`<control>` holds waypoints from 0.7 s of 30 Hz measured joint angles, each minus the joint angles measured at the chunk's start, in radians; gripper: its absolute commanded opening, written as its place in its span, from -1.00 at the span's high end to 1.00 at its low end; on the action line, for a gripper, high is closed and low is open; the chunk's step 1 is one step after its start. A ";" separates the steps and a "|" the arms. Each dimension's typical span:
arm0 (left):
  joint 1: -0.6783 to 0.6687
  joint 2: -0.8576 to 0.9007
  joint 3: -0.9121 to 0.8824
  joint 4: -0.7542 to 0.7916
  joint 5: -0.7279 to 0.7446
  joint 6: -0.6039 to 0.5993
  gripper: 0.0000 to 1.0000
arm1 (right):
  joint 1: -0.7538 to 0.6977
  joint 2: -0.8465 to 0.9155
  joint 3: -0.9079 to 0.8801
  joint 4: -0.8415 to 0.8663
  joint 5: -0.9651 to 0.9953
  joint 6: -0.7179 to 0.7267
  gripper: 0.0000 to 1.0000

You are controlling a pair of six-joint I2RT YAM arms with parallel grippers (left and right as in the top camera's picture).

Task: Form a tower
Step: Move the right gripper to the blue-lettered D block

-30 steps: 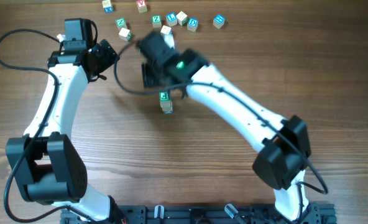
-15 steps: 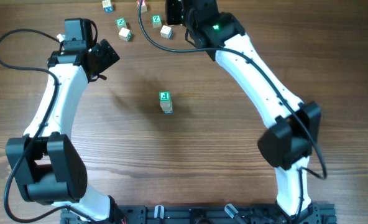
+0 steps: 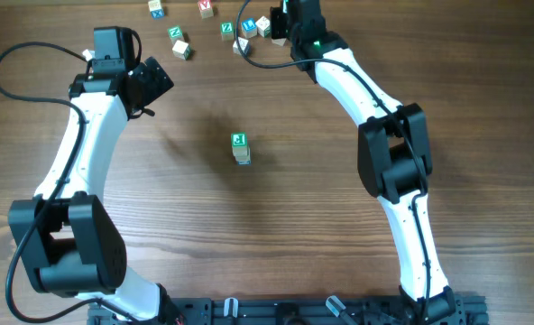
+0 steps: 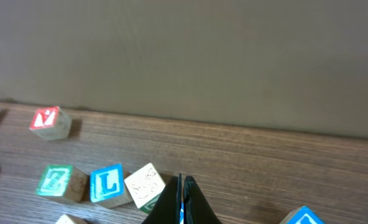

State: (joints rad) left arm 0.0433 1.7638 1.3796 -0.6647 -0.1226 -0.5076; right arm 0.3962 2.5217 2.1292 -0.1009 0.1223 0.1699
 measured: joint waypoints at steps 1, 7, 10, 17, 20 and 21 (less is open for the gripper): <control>0.000 0.000 0.000 0.000 0.000 0.000 -1.00 | -0.001 0.009 0.000 0.011 -0.008 0.000 0.91; 0.000 0.000 0.000 0.000 0.000 0.000 -1.00 | 0.002 0.050 0.000 0.037 -0.030 0.000 0.91; 0.000 0.000 0.000 0.000 0.000 0.000 -1.00 | 0.002 0.073 0.000 0.038 -0.033 0.000 0.91; 0.000 0.000 0.000 0.000 0.000 0.000 -1.00 | 0.002 0.116 0.000 0.049 -0.036 0.000 0.91; 0.000 0.000 0.000 0.000 0.000 0.000 -1.00 | 0.002 0.122 0.000 0.040 -0.037 0.000 0.92; 0.000 0.000 0.000 0.000 0.000 0.000 -1.00 | 0.002 0.122 0.000 0.035 -0.037 0.000 0.92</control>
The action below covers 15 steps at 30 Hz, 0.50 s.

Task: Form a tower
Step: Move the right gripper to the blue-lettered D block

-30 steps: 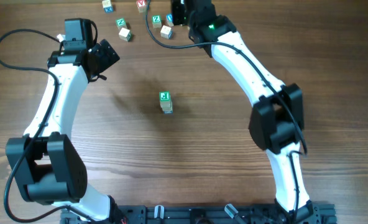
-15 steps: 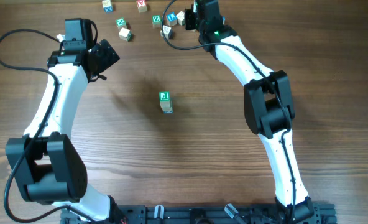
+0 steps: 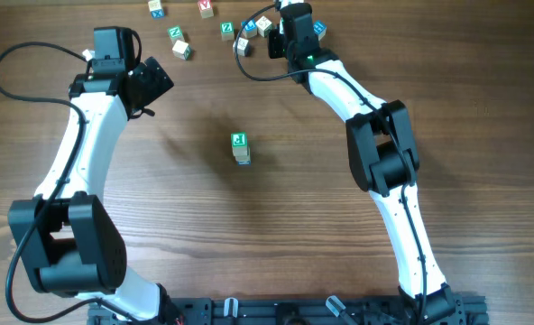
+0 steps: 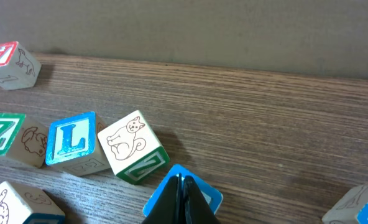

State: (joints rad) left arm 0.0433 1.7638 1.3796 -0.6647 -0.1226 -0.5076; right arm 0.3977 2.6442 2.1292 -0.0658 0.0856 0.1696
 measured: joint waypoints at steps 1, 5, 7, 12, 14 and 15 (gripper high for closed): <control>0.000 0.000 0.000 0.000 0.000 0.000 -1.00 | 0.000 0.000 0.000 -0.005 0.000 0.000 0.92; 0.000 0.000 0.000 0.000 0.000 0.000 -1.00 | 0.000 -0.010 0.018 -0.086 0.000 0.000 0.91; 0.000 0.000 0.000 0.000 0.000 0.000 -1.00 | 0.000 -0.027 0.018 -0.145 0.000 0.000 0.91; 0.000 0.000 0.000 0.000 0.000 0.000 -1.00 | 0.000 -0.090 0.018 -0.371 -0.015 0.000 0.91; 0.000 0.000 0.000 0.000 0.000 0.000 -1.00 | 0.000 -0.118 0.018 -0.484 -0.058 0.000 0.91; 0.000 0.000 0.000 0.000 0.000 0.000 -1.00 | 0.000 -0.130 0.018 -0.537 -0.084 0.000 0.90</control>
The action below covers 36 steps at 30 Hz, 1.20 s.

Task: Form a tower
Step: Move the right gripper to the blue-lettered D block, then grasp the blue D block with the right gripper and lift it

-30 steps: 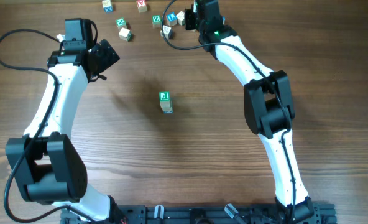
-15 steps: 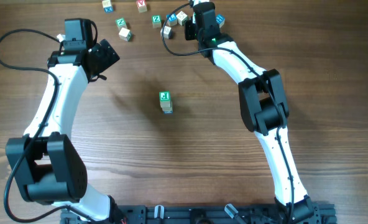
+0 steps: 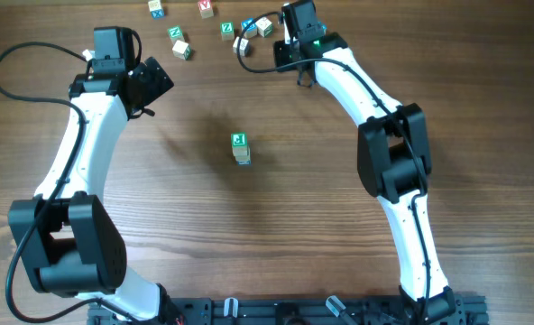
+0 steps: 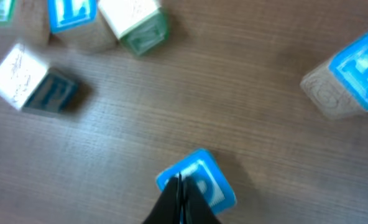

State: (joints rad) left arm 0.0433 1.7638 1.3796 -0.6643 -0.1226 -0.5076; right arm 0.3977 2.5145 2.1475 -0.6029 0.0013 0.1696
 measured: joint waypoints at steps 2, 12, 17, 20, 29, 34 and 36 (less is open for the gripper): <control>0.000 0.000 0.000 0.000 0.000 0.000 -1.00 | 0.000 -0.019 0.000 -0.090 -0.050 0.000 0.82; 0.000 0.000 0.000 0.000 0.000 0.000 -1.00 | 0.000 -0.078 -0.008 -0.295 -0.243 -0.004 0.43; 0.000 0.000 0.000 0.000 0.000 0.000 -1.00 | 0.000 -0.191 -0.013 -0.287 -0.212 -0.007 -0.57; 0.000 0.000 0.000 0.000 0.000 0.000 -1.00 | 0.000 -0.222 -0.013 -0.271 -0.186 -0.010 -0.52; 0.000 0.000 0.000 0.000 0.000 0.000 -1.00 | 0.000 -0.214 -0.099 -0.219 -0.175 -0.116 -0.72; 0.000 0.000 0.000 0.000 0.000 0.000 -1.00 | 0.000 -0.183 -0.217 -0.146 -0.181 -0.191 -0.82; 0.000 0.000 0.000 0.000 0.000 0.000 -1.00 | 0.000 -0.173 -0.260 -0.105 -0.209 -0.208 -0.83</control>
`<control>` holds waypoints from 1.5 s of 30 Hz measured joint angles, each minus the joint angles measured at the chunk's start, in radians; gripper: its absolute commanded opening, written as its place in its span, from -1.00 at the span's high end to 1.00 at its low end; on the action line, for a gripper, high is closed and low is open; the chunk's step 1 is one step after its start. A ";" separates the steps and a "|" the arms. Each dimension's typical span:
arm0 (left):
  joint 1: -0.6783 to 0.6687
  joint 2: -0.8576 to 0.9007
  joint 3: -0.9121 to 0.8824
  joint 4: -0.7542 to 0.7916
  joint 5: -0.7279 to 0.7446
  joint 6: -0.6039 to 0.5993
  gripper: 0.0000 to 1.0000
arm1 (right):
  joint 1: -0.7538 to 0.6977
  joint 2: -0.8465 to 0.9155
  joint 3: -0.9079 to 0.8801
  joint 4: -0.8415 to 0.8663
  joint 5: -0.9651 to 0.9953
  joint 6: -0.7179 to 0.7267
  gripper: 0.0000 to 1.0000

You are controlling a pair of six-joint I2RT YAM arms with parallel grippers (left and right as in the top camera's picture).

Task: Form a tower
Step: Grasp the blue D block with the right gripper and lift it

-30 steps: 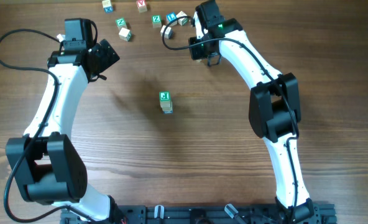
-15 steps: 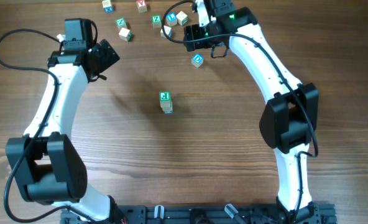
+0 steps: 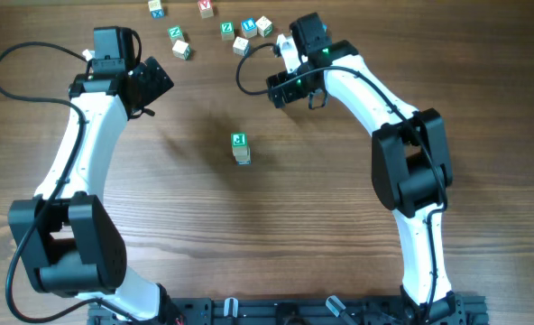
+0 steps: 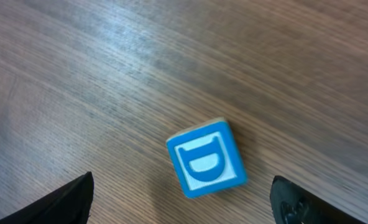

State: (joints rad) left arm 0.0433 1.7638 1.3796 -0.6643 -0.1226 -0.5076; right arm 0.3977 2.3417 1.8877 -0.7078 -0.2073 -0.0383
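A blue block with a white letter D point(image 4: 206, 158) lies flat on the wood in the right wrist view. My right gripper point(image 4: 187, 208) hangs over it, wide open, with one dark fingertip at each lower corner and the block between and just ahead of them. In the overhead view the right gripper point(image 3: 280, 87) covers that block. A small stack, green-topped block point(image 3: 239, 140) on another block point(image 3: 241, 157), stands mid-table. My left gripper point(image 3: 151, 81) is held far left, away from everything; its jaws cannot be made out.
Several loose letter blocks lie along the far edge: a blue one point(image 3: 248, 27), a white one point(image 3: 263, 24), green ones point(image 3: 226, 29) point(image 3: 176, 32), a red one point(image 3: 205, 7). A black cable point(image 3: 249, 56) loops near the right wrist.
My right gripper was shut with its tips against the blue block just off the far cluster. It now stands wide open over that block, nearer the stack and away from the cluster.
My right gripper was shut at the far edge among the loose blocks. Then its shut tips touched a blue block beside the L block. Then that block lay apart from the others. Now the gripper is open around it. The left arm and stack stayed put.
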 measured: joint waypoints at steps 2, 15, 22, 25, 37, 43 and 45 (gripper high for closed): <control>0.000 0.000 0.000 0.000 0.000 0.000 -1.00 | 0.000 0.000 -0.024 0.038 -0.026 -0.014 -0.83; 0.000 0.000 0.000 0.000 0.000 0.000 -1.00 | 0.000 0.000 -0.034 0.146 -0.076 -0.137 -0.74; 0.000 0.000 0.000 0.000 0.000 0.000 -1.00 | 0.000 0.000 -0.034 0.077 -0.077 -0.126 -0.47; 0.000 0.000 0.000 0.000 0.000 0.000 -1.00 | 0.000 0.000 -0.034 0.020 -0.077 -0.092 -0.40; 0.000 0.000 0.000 0.000 0.000 0.000 -1.00 | 0.002 0.000 -0.035 0.163 0.082 0.139 0.01; 0.000 0.000 0.000 0.000 0.000 0.000 -1.00 | 0.066 0.000 -0.035 0.147 0.215 0.211 0.00; 0.000 0.000 0.000 0.000 0.000 0.000 -1.00 | 0.094 0.000 -0.036 0.138 0.253 0.217 0.00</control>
State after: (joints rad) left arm 0.0433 1.7638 1.3796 -0.6643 -0.1226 -0.5076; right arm 0.4915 2.3421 1.8515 -0.5697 0.0460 0.1791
